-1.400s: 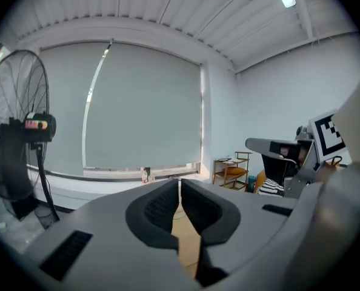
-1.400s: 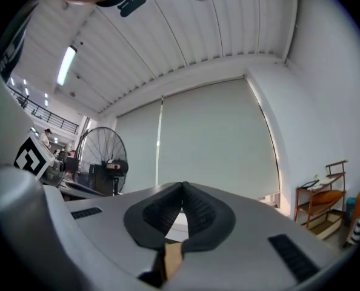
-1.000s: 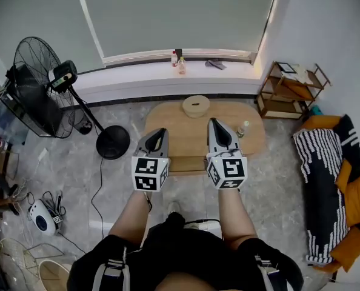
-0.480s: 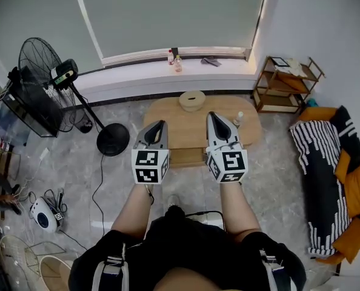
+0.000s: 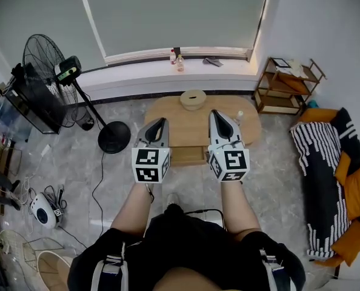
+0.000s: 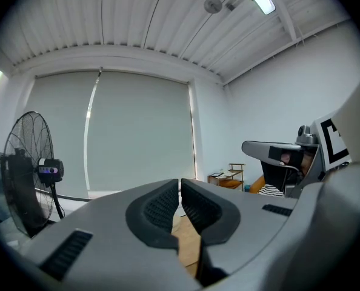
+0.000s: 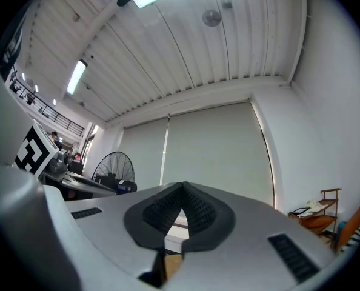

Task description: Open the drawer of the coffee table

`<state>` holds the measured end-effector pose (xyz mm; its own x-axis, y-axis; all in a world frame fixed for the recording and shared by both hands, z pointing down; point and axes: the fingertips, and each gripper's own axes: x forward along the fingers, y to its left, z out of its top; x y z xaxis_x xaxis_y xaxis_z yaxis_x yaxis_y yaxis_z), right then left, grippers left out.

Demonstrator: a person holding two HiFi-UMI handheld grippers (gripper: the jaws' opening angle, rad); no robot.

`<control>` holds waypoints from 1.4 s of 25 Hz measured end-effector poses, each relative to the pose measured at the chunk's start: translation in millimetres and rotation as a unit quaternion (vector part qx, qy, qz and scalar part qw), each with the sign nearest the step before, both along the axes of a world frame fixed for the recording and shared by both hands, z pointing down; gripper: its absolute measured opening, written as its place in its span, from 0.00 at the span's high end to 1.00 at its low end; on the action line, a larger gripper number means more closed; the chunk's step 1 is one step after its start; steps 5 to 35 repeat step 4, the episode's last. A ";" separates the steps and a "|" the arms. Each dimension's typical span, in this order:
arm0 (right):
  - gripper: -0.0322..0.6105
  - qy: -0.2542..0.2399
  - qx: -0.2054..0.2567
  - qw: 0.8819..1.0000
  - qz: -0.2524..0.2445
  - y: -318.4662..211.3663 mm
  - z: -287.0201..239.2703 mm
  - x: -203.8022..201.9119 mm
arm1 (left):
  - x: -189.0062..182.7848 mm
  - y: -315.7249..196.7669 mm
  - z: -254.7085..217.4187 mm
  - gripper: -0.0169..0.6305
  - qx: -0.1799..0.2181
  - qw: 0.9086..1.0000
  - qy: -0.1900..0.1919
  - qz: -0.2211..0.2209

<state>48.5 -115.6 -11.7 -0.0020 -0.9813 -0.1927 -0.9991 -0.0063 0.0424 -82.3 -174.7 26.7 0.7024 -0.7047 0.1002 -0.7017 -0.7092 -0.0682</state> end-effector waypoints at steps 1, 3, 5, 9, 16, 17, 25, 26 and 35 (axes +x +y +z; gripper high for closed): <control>0.93 0.003 0.001 1.000 -0.001 1.0 0.2 -1.7 | -2.4 1.2 -0.9 0.93 0.002 1.000 0.004 -0.002; 0.93 0.006 0.003 1.000 -0.002 3.5 -0.1 -4.7 | -7.2 3.8 -3.6 0.93 0.006 1.000 0.013 -0.007; 0.93 0.007 0.004 1.000 -0.002 5.0 -0.4 -6.0 | -9.4 5.3 -5.0 0.93 0.009 1.000 0.017 -0.008; 0.93 0.007 0.004 1.000 -0.002 5.0 -0.4 -6.0 | -9.4 5.3 -5.0 0.93 0.009 1.000 0.017 -0.008; 0.93 0.007 0.004 1.000 -0.002 5.0 -0.4 -6.0 | -9.4 5.3 -5.0 0.93 0.009 1.000 0.017 -0.008; 0.93 0.007 0.004 1.000 -0.002 5.0 -0.4 -6.0 | -9.4 5.3 -5.0 0.93 0.009 1.000 0.017 -0.008; 0.93 0.007 0.004 1.000 -0.002 5.0 -0.4 -6.0 | -9.4 5.3 -5.0 0.93 0.009 1.000 0.017 -0.008; 0.93 0.007 0.004 1.000 -0.002 5.0 -0.4 -6.0 | -9.4 5.3 -5.0 0.93 0.009 1.000 0.017 -0.008; 0.93 0.007 0.004 1.000 -0.002 5.0 -0.4 -6.0 | -9.4 5.3 -5.0 0.93 0.009 1.000 0.017 -0.008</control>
